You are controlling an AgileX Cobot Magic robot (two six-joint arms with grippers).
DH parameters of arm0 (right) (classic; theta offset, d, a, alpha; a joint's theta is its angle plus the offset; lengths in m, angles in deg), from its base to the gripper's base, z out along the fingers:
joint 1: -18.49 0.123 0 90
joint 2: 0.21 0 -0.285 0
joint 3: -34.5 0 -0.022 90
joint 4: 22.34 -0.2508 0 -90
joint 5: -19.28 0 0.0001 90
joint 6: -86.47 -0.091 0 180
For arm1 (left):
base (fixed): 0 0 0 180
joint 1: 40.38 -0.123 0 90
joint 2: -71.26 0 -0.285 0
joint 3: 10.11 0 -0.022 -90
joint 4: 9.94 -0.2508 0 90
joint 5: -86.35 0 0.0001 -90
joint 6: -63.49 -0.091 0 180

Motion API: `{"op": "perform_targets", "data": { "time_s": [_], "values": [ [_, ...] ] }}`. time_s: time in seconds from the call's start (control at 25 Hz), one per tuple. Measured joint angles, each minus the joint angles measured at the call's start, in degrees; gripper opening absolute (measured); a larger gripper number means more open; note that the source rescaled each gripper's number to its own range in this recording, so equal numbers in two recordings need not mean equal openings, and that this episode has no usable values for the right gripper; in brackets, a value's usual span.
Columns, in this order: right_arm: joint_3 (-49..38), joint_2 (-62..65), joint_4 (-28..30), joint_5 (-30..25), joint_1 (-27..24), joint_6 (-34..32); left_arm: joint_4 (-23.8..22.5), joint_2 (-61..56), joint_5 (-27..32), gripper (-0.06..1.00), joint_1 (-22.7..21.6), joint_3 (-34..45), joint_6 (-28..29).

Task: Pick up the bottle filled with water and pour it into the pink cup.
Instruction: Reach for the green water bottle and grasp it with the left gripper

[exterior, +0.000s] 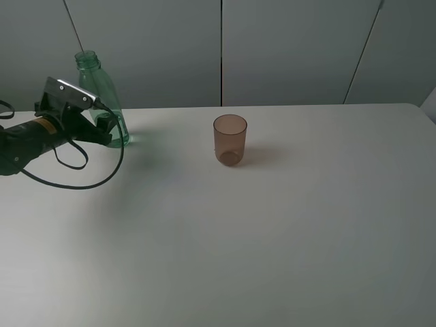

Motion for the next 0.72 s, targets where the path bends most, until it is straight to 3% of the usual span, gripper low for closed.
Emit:
{"op": "perform_targets", "data": {
  "time_s": [0.44, 0.72],
  "values": [
    [0.00, 0.00, 0.00, 0.00, 0.00, 0.00, -1.45, 1.46, -1.51, 0.88, 0.22, -1.66, 2.96],
    [0.00, 0.00, 0.00, 0.00, 0.00, 0.00, 0.99, 1.46, -1.03, 0.88, 0.67, -1.66, 4.01]
  ]
}}
